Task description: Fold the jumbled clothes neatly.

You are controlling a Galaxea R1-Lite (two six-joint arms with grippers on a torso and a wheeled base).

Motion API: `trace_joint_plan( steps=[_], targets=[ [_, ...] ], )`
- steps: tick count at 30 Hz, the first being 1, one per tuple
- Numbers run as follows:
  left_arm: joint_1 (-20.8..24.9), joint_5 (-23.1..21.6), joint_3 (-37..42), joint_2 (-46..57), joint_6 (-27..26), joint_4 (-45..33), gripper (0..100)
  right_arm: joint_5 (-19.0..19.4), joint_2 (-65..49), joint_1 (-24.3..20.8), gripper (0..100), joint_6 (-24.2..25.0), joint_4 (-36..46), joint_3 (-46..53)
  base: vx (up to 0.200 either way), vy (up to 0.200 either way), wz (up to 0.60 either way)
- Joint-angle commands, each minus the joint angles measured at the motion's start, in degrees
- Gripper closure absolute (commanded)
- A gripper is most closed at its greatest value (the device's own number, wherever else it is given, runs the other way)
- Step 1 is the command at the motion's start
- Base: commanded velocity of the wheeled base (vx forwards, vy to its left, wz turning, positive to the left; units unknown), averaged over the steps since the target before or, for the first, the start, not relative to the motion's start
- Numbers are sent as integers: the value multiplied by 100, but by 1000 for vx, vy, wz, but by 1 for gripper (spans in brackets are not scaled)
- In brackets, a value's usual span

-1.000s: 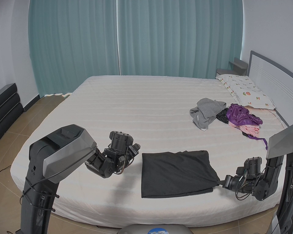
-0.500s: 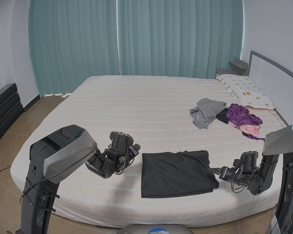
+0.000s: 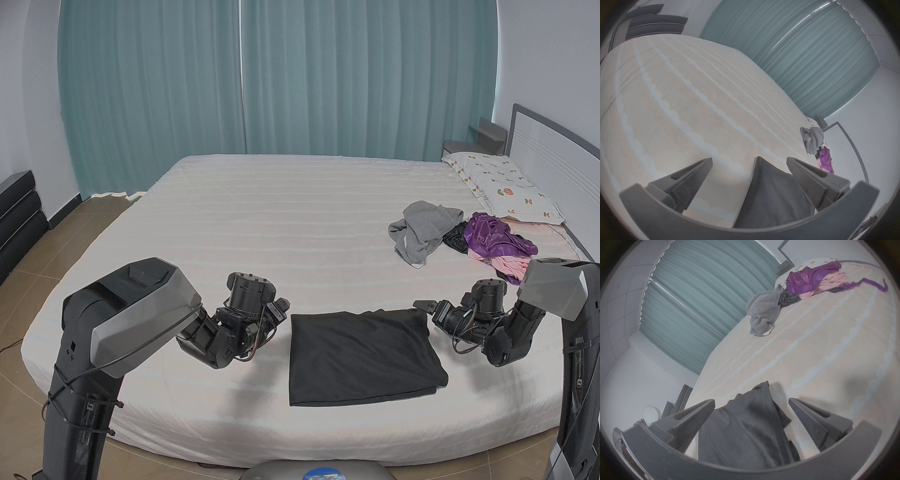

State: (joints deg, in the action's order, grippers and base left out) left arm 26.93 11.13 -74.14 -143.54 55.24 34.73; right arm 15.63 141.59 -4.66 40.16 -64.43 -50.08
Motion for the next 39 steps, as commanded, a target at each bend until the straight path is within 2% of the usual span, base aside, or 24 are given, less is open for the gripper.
trace_joint_plan(
  steps=[1, 11, 12, 22, 26, 39],
  targets=[
    [5, 3, 5, -16, 5, -1, 0, 19, 360, -62, 0, 80, 44, -380, 0, 0, 0],
    [5, 3, -4, -24, -4, 7, 0, 19, 483, -132, 0, 212, -8, -687, 0, 0, 0],
    [5, 3, -4, -24, -4, 7, 0, 28, 483, -132, 100, 221, -17, -679, 0, 0, 0],
    [14, 3, -4, -33, -13, -1, 0, -25, 466, -88, 100, 476, -88, -705, 0, 0, 0],
    [40, 3, -56, -68, -22, 7, 0, -201, 483, -35, 100, 572, -79, -802, 0, 0, 0],
    [102, 3, -92, -148, -74, -10, 0, -262, 527, 202, 100, 537, 9, -846, 0, 0, 0]
  ],
)
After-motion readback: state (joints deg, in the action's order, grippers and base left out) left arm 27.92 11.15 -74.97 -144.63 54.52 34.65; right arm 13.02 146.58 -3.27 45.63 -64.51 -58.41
